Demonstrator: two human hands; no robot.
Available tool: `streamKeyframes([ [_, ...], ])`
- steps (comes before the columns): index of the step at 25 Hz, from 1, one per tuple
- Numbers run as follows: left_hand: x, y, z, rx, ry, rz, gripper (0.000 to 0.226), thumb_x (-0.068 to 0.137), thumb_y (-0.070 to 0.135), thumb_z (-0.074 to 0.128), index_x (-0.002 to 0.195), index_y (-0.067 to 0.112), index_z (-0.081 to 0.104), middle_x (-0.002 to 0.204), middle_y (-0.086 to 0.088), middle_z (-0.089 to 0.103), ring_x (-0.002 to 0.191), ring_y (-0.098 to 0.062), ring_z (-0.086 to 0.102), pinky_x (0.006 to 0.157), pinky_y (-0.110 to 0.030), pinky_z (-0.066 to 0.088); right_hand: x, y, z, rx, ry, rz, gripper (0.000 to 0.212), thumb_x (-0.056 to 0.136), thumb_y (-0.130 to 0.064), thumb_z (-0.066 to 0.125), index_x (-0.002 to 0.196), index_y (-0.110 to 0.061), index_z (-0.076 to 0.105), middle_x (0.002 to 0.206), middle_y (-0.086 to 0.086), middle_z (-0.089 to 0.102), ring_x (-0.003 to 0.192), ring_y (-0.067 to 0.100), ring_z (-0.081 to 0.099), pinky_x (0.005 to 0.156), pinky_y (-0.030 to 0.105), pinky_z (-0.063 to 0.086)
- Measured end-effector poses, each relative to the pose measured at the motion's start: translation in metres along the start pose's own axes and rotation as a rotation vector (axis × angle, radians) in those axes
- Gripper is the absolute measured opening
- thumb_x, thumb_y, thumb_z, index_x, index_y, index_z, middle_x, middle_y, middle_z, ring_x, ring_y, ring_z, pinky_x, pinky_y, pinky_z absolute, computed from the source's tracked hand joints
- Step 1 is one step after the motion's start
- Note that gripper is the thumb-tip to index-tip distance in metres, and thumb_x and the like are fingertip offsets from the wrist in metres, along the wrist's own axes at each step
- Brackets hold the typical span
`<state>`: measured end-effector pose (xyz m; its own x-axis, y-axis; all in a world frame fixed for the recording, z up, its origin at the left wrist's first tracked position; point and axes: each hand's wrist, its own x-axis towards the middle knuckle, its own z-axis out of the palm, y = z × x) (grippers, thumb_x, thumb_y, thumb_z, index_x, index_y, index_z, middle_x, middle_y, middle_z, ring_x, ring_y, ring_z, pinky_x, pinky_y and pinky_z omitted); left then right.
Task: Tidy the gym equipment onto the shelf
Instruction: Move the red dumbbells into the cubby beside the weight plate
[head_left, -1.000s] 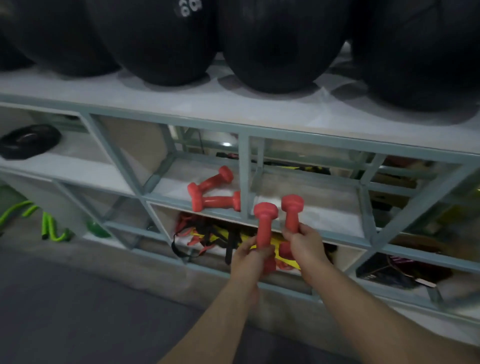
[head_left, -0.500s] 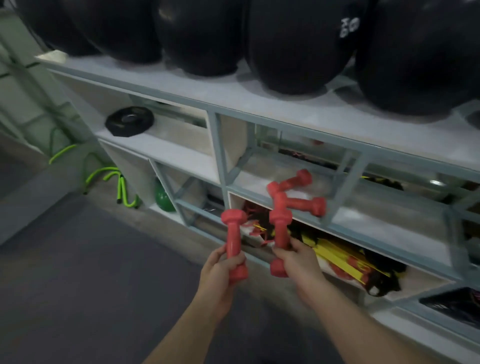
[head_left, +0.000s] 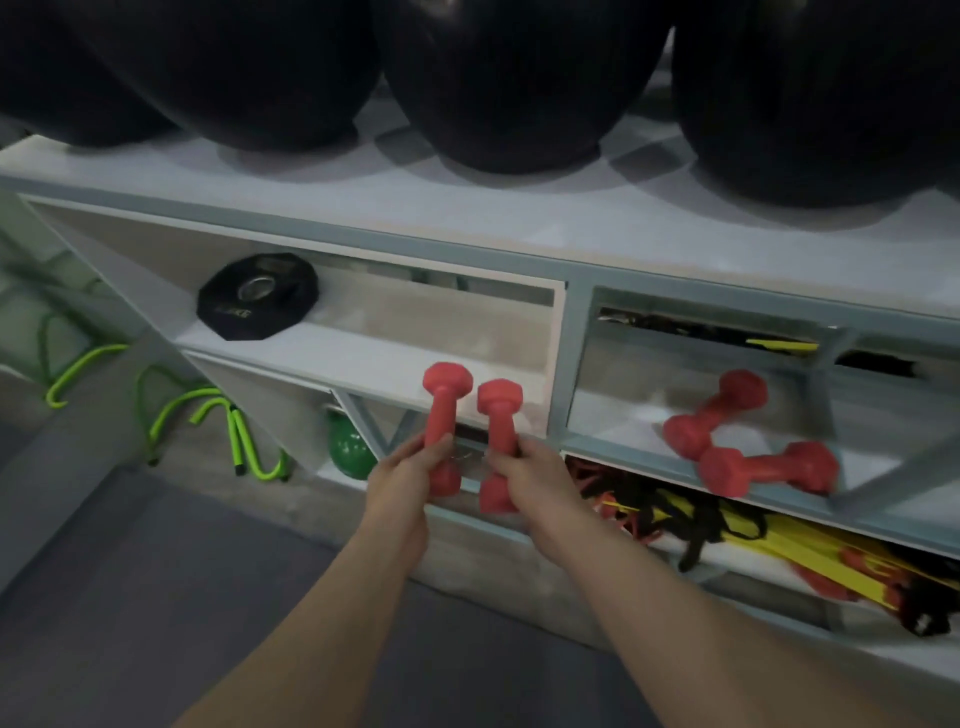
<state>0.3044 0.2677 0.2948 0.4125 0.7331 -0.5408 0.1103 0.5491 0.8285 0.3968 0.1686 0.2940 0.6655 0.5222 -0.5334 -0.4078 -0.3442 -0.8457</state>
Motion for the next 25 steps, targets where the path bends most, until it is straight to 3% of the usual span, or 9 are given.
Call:
streamKeyframes([
  [2,0.025,0.020,-0.001,0.035,0.002,0.014,0.033,0.087,0.006,0.075,0.119,0.000,0.072,0.080,-0.005,0.072,0.067,-0.016,0.062,0.067,-0.028,0.049,0.024,-0.018,0.026,0.015,0.034,0.005,0.015,0.099,-0.014,0.057,0.111,-0.016,0.065,0.097,0.005,0.070,0.084,0.018,0.065,0.079,0.038,0.053],
  [4,0.049,0.032,0.003,0.118,-0.026,0.022,0.036,0.087,0.006,0.074,0.123,0.003,0.072,0.088,-0.007,0.073,0.073,-0.017,0.065,0.065,-0.026,0.051,0.050,-0.032,0.042,0.051,0.096,0.004,0.012,0.100,-0.014,0.055,0.108,-0.016,0.063,0.086,0.000,0.065,0.075,0.015,0.061,0.070,0.034,0.052],
  [7,0.074,0.049,0.011,0.219,-0.060,0.040,0.033,0.091,0.004,0.071,0.123,-0.001,0.070,0.091,-0.012,0.071,0.075,-0.020,0.065,0.049,-0.020,0.053,0.079,-0.050,0.051,0.004,0.207,0.000,0.007,0.100,-0.016,0.054,0.104,-0.018,0.059,0.081,-0.002,0.060,0.069,0.012,0.057,0.057,0.027,0.043],
  [9,0.093,0.052,0.019,0.281,-0.054,0.042,0.027,0.093,0.004,0.068,0.119,-0.003,0.070,0.081,-0.010,0.067,0.069,-0.019,0.062,0.046,-0.019,0.052,0.102,-0.049,0.053,-0.021,0.276,0.030,0.010,0.099,-0.018,0.054,0.106,-0.018,0.060,0.088,0.002,0.064,0.076,0.017,0.062,0.064,0.031,0.048],
  [13,0.122,0.062,0.038,0.401,-0.080,0.075,0.029,0.093,0.005,0.069,0.121,-0.002,0.070,0.074,-0.007,0.067,0.066,-0.019,0.062,0.063,-0.028,0.054,0.139,-0.043,0.053,-0.138,0.401,0.097,0.023,0.089,-0.028,0.056,0.110,-0.019,0.061,0.103,0.013,0.072,0.093,0.033,0.070,0.085,0.048,0.059],
  [17,0.145,0.070,0.063,0.441,-0.127,0.110,0.028,0.095,0.004,0.066,0.122,0.001,0.068,0.071,-0.004,0.065,0.059,-0.015,0.060,0.046,-0.017,0.051,0.155,-0.053,0.054,-0.114,0.466,0.097,0.026,0.091,-0.024,0.059,0.116,-0.018,0.061,0.109,0.010,0.072,0.099,0.032,0.069,0.092,0.048,0.057],
  [20,0.153,0.062,0.077,0.456,-0.143,0.073,0.029,0.096,0.007,0.066,0.124,-0.001,0.068,0.078,-0.005,0.069,0.069,-0.023,0.067,0.067,-0.032,0.059,0.158,-0.056,0.055,-0.173,0.467,0.060,0.026,0.095,-0.035,0.057,0.117,-0.022,0.062,0.109,0.007,0.072,0.101,0.031,0.068,0.095,0.045,0.054],
  [22,0.155,0.058,0.083,0.493,-0.128,0.074,0.027,0.096,0.012,0.064,0.121,0.002,0.071,0.081,-0.005,0.070,0.080,-0.029,0.069,0.078,-0.037,0.059,0.157,-0.054,0.057,-0.223,0.474,0.036,0.038,0.094,-0.053,0.052,0.118,-0.024,0.063,0.111,0.007,0.072,0.104,0.033,0.066,0.097,0.044,0.052],
  [25,0.153,0.060,0.087,0.569,-0.110,0.080,0.022,0.085,0.025,0.067,0.102,0.014,0.076,0.088,-0.010,0.074,0.091,-0.036,0.071,0.092,-0.045,0.058,0.160,-0.054,0.057,-0.285,0.504,0.017,0.053,0.095,-0.066,0.043,0.121,-0.023,0.061,0.115,0.009,0.068,0.110,0.034,0.062,0.101,0.044,0.048],
])
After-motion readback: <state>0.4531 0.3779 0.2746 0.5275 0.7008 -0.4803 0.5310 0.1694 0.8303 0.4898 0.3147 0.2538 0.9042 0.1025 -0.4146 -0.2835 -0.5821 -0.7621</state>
